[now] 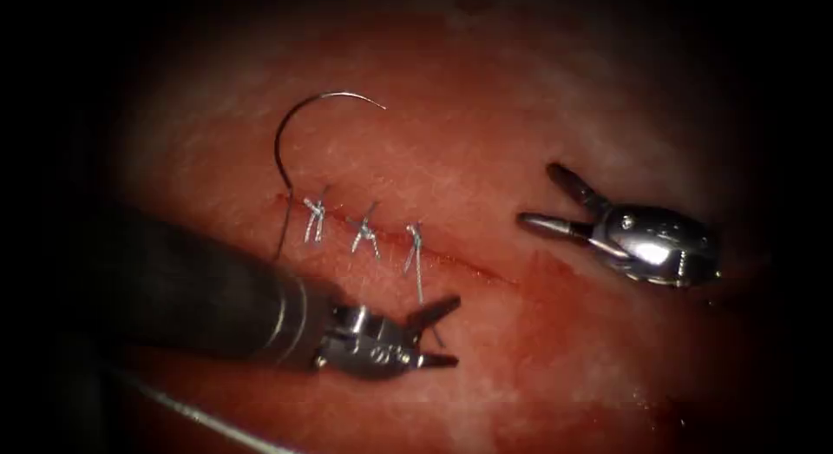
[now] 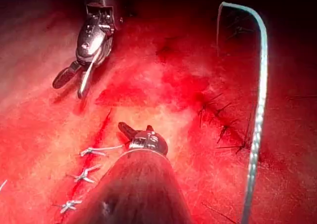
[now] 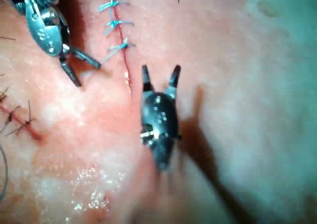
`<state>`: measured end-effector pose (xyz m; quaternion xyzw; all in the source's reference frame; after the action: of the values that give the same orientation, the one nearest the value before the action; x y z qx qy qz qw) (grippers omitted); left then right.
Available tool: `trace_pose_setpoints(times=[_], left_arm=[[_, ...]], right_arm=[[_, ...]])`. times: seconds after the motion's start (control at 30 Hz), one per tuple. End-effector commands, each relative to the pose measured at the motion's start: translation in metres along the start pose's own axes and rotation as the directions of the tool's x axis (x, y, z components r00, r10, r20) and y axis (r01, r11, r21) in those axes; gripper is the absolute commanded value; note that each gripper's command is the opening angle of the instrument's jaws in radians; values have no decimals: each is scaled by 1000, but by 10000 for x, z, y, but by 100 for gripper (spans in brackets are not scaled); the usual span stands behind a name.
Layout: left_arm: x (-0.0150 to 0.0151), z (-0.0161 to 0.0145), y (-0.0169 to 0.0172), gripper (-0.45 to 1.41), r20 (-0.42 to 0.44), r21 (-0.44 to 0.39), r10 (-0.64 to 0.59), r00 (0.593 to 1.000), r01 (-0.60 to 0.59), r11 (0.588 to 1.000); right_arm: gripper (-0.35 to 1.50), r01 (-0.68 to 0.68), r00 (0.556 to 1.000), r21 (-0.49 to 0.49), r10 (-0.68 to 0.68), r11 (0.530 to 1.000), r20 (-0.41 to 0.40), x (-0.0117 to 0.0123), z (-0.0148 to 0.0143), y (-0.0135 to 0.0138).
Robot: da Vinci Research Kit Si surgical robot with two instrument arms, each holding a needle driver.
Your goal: Wound Closure
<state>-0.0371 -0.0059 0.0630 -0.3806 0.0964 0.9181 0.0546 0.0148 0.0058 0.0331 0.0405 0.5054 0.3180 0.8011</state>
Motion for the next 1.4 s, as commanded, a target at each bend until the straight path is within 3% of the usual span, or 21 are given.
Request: trace_pose_setpoints(times=[0.03, 0.17, 0.3, 0.47, 0.57, 0.63, 0.73, 0.83, 0.87, 0.93, 1.07, 1.1, 1.4], left_arm=[[-3, 5, 14, 19, -8, -12, -1, 1000, 1, 1000], [-7, 9, 15, -3, -15, -14, 3, 1000, -3, 1000], [-10, 8, 15, -45, -19, -13, 5, 1000, -5, 1000], [-12, 1, 14, -45, -40, -18, 64, 997, -65, 998], [-10, -5, 8, -45, -58, -3, 75, 995, -75, 997], [-7, -11, 2, -45, -73, 8, 75, 995, -74, 997], [-3, -20, -5, -45, -83, 10, 72, 994, -72, 997], [1, -29, -14, -45, -96, 15, 68, 993, -67, 998], [3, -33, -17, -45, -100, 17, 64, 993, -63, 998], [8, -37, -23, -45, -105, 20, 69, 992, -67, 998], [16, -41, -26, -45, -110, 27, 66, 992, -63, 998], [19, -41, -25, -45, -108, 28, 65, 992, -62, 998], [22, -39, -27, -45, -107, 29, 62, 992, -59, 998]], right_arm=[[138, -5, 1000, 4, 5, 1000, 0, -8, 4, -11], [137, -5, 1000, 4, 5, 1000, 0, -8, 5, -11], [137, -5, 1000, 4, 5, 1000, 0, -8, 5, -11], [135, -4, 1000, 13, 4, 1000, -2, -8, 5, -12], [123, 4, 1000, 118, -2, 993, -23, -9, 9, -19], [101, 105, 994, 238, -92, 965, -67, -10, 15, -28], [88, 290, 956, 334, -255, 897, -145, -9, 28, -45], [86, 369, 928, 388, -313, 844, -202, -11, 44, -59], [93, 413, 910, 385, -355, 825, -216, -11, 49, -63], [123, 508, 861, 376, -441, 775, -255, -12, 59, -69], [122, 583, 811, 364, -495, 727, -311, -15, 64, -79], [122, 628, 776, 332, -529, 704, -345, -14, 65, -82], [122, 741, 664, 246, -624, 625, -412, -9, 75, -95]])
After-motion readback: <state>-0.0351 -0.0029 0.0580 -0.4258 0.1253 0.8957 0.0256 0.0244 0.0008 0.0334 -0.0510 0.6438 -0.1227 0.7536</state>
